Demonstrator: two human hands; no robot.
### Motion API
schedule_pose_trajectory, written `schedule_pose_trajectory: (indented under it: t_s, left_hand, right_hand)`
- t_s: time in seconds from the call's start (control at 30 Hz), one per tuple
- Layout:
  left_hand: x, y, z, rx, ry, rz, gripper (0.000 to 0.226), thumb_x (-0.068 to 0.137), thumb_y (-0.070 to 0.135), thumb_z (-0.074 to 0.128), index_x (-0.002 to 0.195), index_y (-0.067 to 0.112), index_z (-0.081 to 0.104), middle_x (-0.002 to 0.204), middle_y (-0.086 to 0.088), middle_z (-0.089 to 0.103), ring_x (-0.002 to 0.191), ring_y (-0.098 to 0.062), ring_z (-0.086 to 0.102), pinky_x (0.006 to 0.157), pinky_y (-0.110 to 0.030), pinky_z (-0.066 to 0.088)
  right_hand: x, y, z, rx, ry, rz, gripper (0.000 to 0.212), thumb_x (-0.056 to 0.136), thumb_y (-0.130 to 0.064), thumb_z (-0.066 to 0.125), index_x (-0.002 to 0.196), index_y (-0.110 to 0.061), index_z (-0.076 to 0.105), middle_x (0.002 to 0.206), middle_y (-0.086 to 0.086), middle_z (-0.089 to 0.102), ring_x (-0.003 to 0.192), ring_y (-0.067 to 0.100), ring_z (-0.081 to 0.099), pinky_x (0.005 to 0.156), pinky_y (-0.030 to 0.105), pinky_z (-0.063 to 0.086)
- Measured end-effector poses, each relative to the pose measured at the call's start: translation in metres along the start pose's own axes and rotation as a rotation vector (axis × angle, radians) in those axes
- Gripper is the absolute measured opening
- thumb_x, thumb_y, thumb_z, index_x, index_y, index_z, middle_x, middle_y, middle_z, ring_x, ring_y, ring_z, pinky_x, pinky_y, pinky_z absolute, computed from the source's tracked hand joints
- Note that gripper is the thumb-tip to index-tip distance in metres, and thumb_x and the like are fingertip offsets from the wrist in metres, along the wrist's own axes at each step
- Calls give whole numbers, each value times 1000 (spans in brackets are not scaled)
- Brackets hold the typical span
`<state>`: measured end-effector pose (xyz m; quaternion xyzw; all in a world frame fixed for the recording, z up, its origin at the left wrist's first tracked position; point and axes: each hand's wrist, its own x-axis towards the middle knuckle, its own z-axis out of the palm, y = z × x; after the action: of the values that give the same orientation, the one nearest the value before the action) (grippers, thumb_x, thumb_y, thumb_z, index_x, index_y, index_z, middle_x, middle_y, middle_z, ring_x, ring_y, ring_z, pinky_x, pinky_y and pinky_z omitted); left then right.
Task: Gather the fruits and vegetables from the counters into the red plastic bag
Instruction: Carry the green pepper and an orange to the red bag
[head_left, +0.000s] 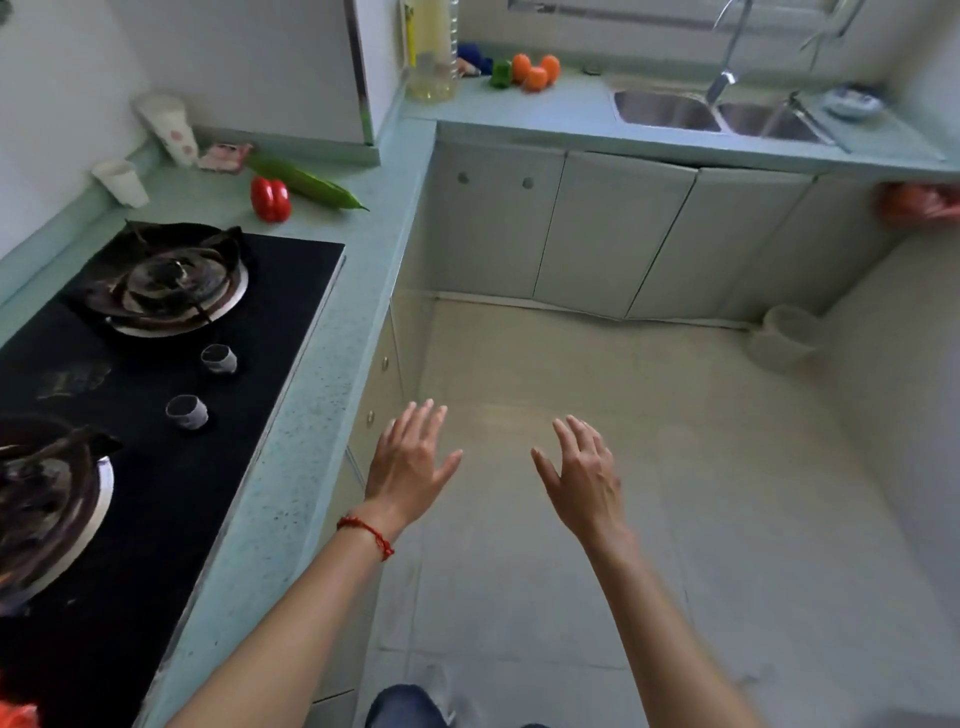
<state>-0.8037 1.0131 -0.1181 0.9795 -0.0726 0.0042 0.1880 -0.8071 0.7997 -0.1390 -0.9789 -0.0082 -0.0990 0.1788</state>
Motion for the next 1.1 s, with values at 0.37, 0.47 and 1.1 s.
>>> schedule_pose_trajectory:
  t_s: [0.37,0.47,1.1]
  left_hand:
    - [67,-28,1,123,19,78,59,79,34,67,126,1,51,128,-23,55,121,-41,49,96,-54,40]
    - [93,-28,3,161,1,97,60,77,35,69,124,1,53,124,-22,58,118,-40,52,94,-54,42]
    - [364,35,19,177,3,24,73,80,55,26,128,6,51,131,-18,54,125,-36,46,101,-54,34]
  right_hand:
    - [49,0,16,-110,50,-1,54,82,-45,40,107,-4,65,109,19,66,102,34,64,82,44,52]
    - [75,7,19,-141,69,-15,54,82,-44,39,106,-4,65,108,19,67,102,34,64,81,44,53]
    - [356,108,28,-144,162,-101,52,82,-45,40,105,-6,67,108,17,67,104,31,64,84,42,52]
